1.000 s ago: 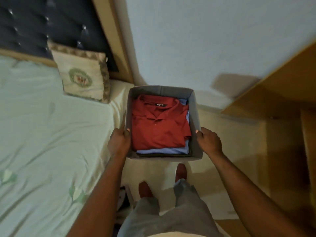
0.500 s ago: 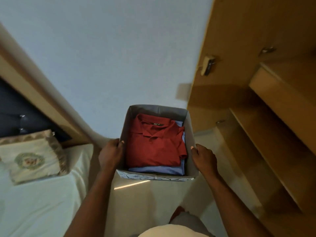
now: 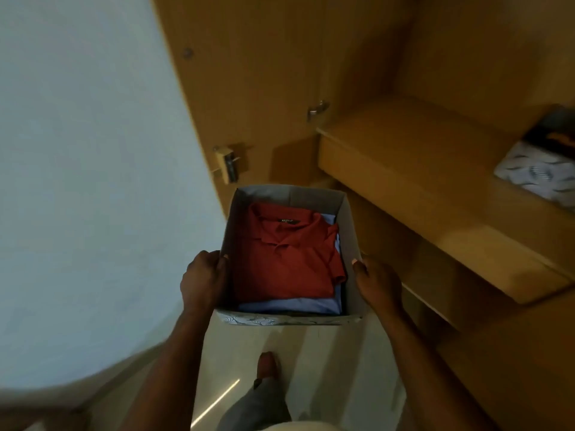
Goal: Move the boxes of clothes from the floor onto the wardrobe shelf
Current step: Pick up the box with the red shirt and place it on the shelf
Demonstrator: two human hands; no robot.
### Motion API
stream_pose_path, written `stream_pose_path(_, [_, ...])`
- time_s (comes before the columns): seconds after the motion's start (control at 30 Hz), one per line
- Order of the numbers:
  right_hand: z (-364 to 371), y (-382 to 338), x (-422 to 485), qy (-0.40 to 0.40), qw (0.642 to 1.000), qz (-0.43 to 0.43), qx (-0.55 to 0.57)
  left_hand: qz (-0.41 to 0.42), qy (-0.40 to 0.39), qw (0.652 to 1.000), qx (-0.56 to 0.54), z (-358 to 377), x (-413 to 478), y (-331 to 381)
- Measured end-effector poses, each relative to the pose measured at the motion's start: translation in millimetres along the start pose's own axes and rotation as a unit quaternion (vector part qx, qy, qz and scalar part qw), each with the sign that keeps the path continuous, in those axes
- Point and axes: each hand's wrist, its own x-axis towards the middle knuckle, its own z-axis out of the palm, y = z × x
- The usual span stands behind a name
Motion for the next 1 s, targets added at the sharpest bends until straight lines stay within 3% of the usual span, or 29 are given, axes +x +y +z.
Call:
stream_pose_path(0.23, [-48,27,63,0.085,0.987,0.135,-0.009,0.174,-0.062,0.983,-0.01,49,103,103])
stream_pose_path(0.4, [-89,34,97,0.137,0.974,0.179,-0.009,0.257,-0.094,0.961,-0.033,72,164,182])
stream_pose_path(0.73, [-154,82,179,0.191,0.949,0.249,-0.007,0.314,-0.162,0.934,-0.045,150,236,321])
stream_pose_path(1.0, [-205,140,297,0.171,0.95,0.26,-0.006,0.291,-0.197,0.936,-0.031,206,285,443])
